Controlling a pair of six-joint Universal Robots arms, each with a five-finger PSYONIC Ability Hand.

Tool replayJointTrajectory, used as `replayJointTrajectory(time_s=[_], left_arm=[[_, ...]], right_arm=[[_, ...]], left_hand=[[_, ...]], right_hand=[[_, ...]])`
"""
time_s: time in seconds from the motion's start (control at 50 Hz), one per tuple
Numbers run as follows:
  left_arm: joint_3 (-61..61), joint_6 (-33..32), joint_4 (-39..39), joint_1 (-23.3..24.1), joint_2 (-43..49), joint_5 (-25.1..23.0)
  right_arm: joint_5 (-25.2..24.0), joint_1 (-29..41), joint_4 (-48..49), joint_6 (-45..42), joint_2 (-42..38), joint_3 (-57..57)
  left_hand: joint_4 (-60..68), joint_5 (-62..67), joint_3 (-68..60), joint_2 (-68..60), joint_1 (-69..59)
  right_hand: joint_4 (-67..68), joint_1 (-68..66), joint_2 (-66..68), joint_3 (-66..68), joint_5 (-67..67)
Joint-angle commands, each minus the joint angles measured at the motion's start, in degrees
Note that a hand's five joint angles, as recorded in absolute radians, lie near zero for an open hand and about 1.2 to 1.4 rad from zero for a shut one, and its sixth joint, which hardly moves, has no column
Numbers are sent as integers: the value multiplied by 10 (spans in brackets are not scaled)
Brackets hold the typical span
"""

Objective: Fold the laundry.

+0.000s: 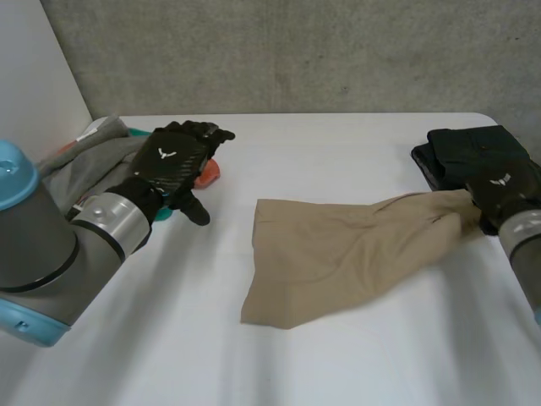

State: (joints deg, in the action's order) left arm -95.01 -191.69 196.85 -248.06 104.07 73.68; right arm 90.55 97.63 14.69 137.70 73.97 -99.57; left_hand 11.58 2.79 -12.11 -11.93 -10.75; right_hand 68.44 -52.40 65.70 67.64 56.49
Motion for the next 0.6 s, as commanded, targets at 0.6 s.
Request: replayJointTrajectory(time_s=[0.6], left_arm=[[105,30,12,100,36,68]], right_arm=[[-170,163,11,415,-16,104]], left_hand=[[-16,-28,21,19,8]], right_hand=[[-584,424,-557,-576,-565]])
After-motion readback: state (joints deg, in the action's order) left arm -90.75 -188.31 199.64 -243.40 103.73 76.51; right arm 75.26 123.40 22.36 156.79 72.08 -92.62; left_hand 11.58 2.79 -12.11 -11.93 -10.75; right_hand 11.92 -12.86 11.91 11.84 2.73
